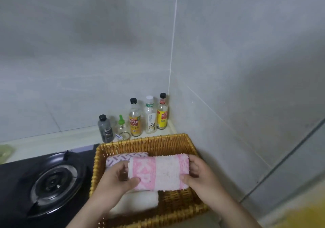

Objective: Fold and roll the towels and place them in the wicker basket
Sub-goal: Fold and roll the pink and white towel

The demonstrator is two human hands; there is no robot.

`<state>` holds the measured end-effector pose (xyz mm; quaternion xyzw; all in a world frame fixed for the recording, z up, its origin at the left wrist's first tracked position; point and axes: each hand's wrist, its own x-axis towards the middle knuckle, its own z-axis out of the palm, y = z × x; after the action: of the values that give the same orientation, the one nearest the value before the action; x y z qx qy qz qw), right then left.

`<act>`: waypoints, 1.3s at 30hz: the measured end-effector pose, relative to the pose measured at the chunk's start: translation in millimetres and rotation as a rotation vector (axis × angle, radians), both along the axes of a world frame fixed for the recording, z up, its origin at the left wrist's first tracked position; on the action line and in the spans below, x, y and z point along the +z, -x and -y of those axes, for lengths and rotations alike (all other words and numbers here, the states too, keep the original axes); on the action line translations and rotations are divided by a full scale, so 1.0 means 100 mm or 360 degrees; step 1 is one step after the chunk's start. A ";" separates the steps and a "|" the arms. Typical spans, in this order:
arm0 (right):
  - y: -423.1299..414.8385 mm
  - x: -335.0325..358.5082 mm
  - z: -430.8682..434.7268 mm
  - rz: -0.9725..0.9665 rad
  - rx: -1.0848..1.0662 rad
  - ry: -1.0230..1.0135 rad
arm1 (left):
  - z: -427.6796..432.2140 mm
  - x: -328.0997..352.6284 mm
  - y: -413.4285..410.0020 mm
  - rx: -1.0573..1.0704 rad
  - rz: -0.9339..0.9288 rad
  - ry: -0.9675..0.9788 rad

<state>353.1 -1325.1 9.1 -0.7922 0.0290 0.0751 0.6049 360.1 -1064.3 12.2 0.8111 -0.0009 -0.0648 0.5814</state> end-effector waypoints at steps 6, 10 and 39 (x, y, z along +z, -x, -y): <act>-0.32 -0.14 0.07 -0.0017 -0.0021 0.0259 | 0.17 -0.16 -0.39 -0.0034 -0.0014 -0.0298; -0.42 -0.26 0.08 -0.0042 -0.0013 0.0365 | 0.21 -0.33 -0.58 -0.0025 -0.0011 -0.0419; -1.15 -0.82 -0.07 -0.0229 -0.0182 0.0856 | 0.88 -1.08 -1.40 -0.0073 -0.0249 -0.0833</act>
<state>467.8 -1318.1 -72.9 -0.9140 0.1353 0.0865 0.3725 500.4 -1152.5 -95.5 0.9261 0.0425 -0.1383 0.3486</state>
